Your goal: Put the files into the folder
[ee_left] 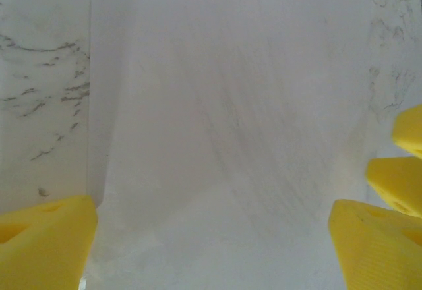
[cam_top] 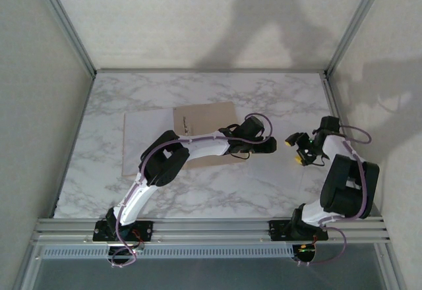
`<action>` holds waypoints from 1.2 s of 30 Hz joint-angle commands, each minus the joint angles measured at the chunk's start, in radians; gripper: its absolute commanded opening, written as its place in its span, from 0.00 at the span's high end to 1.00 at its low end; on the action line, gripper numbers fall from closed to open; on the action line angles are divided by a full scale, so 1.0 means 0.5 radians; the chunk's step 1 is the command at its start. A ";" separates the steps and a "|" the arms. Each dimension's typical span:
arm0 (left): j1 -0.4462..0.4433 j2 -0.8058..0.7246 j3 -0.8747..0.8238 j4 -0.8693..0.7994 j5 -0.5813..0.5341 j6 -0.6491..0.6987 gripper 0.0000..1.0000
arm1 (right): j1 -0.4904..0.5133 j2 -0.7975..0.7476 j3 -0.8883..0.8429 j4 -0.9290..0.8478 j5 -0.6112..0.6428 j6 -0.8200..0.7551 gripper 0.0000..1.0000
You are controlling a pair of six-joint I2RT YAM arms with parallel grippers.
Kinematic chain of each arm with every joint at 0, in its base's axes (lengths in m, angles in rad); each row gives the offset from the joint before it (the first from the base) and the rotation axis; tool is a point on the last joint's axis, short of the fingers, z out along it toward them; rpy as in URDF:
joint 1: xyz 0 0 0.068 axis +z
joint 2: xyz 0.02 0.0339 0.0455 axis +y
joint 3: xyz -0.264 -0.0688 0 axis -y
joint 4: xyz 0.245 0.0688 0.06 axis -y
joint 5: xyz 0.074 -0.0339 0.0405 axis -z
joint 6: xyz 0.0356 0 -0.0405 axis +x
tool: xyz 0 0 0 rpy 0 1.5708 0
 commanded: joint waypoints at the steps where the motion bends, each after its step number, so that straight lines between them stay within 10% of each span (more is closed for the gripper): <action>1: 0.004 -0.041 -0.040 -0.132 -0.002 -0.036 0.09 | 0.022 -0.127 0.085 -0.172 0.240 -0.066 0.31; 36: -0.036 0.019 0.050 -0.235 -0.064 -0.041 0.05 | 0.068 0.137 -0.180 0.233 0.002 0.069 0.33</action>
